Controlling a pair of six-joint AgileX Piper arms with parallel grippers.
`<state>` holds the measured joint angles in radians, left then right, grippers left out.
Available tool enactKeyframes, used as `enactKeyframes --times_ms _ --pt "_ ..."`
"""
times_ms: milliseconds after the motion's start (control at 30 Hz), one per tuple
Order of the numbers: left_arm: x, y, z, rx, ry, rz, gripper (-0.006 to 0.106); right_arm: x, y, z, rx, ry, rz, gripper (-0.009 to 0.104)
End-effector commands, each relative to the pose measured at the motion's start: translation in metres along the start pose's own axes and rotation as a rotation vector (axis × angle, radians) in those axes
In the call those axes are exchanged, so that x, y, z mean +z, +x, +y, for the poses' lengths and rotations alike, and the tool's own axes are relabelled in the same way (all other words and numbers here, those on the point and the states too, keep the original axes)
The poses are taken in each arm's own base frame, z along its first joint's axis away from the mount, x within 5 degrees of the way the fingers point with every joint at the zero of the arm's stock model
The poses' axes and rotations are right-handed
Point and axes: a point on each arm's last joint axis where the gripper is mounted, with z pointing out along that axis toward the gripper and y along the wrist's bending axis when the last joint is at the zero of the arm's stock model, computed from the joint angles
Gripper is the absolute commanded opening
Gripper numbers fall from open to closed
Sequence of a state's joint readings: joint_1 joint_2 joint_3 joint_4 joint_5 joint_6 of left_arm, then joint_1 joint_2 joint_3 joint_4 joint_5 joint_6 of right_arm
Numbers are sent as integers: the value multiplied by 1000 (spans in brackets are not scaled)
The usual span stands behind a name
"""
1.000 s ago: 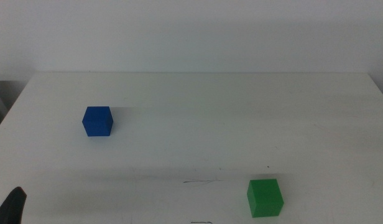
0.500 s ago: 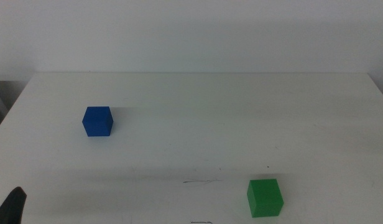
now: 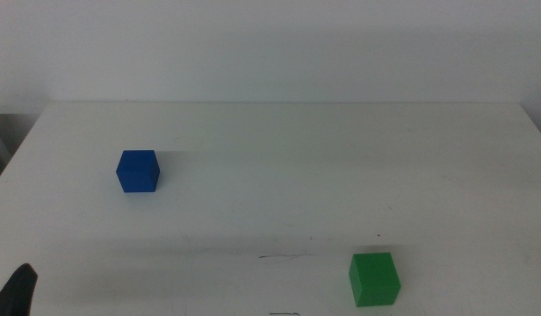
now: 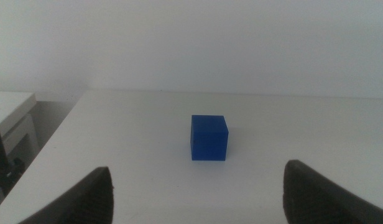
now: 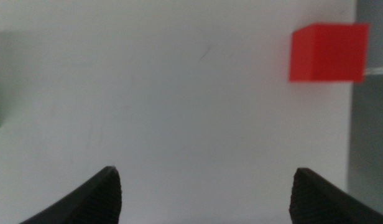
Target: Stack red cubes first, then green, then blue cubes in a specific spot.
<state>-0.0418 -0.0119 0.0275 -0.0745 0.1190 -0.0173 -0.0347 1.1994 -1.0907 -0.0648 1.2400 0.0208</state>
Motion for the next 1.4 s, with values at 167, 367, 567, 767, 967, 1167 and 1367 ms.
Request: enactKeyframes --times_ms 167,367,567,767,967,1167,1367 --pt "-2 -9 0 -13 2 -103 93 -10 -39 -22 7 118 -2 90" --pt "-2 -9 0 -13 2 -103 93 7 -52 -62 62 72 53 90" --pt "-2 -9 0 -13 2 -103 93 37 -53 -97 94 -10 114 90" --pt "-2 -9 0 -13 2 -103 93 65 -55 -118 94 -16 167 90" --pt "-2 -9 0 -13 2 -103 93 88 -62 -127 58 -4 164 90" --pt "-2 -9 0 -13 2 -103 93 106 -70 -133 38 26 129 90" --pt "-2 -9 0 -13 2 -103 93 115 -73 -137 14 47 121 90"
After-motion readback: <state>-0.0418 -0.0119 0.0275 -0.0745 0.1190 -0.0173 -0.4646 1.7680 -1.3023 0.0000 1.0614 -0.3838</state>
